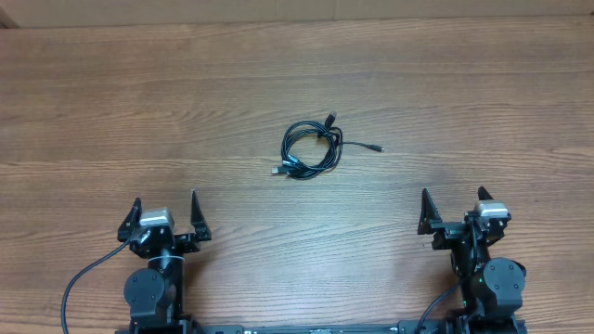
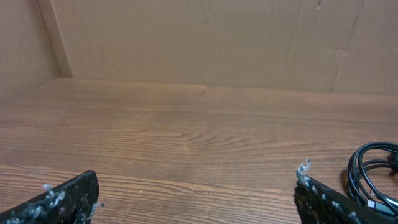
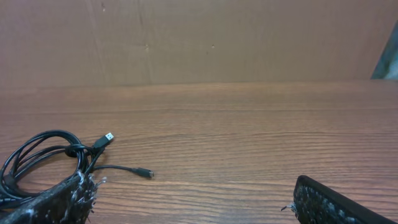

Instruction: Untangle cables

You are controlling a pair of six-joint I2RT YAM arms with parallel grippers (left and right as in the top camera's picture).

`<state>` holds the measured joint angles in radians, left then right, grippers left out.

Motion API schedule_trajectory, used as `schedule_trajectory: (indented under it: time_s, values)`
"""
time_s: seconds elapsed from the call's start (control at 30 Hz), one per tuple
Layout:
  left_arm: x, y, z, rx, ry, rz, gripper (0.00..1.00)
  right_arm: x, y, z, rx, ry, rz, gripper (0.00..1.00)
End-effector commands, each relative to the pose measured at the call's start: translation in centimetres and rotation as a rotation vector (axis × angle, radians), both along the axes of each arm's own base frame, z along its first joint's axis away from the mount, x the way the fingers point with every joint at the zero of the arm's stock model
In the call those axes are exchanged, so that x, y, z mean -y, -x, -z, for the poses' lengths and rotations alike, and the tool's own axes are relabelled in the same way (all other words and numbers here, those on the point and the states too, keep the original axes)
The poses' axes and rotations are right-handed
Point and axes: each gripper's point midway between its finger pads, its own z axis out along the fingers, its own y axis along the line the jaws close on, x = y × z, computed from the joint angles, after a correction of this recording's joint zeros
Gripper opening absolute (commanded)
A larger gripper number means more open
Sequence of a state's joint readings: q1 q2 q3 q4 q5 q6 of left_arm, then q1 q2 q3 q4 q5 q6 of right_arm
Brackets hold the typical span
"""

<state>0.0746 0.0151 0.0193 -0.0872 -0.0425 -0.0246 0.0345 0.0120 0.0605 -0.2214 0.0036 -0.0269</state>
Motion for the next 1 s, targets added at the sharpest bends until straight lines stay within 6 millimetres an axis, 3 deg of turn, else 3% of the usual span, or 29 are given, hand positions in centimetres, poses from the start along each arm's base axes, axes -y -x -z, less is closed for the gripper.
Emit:
schedule_trajectory:
  time_s: [0.0,0.47,0.73,0.87,0.97]
  values:
    - [-0.3,0.1,0.1,0.006,0.011,-0.017,1.00,-0.2,0.1,-0.5,0.019,0.006,-0.010,1.00]
    - [-0.5,0.1,0.1,0.004,-0.010,-0.028,1.00,-0.2,0.1,-0.5,0.019,0.003,-0.010,1.00]
    - [1.0,-0.1,0.3,0.009,0.140,0.049,1.00,-0.3,0.1,-0.6,0.019,-0.004,-0.016,1.00]
    - [2.4,0.2,0.0,-0.026,0.157,0.122,1.00,-2.9,0.4,-1.7,0.057,-0.050,-0.162,1.00]
    - [2.2,1.0,-1.0,-0.103,0.158,0.102,1.00,-4.1,1.0,-3.3,0.073,-0.061,-0.235,1.00]
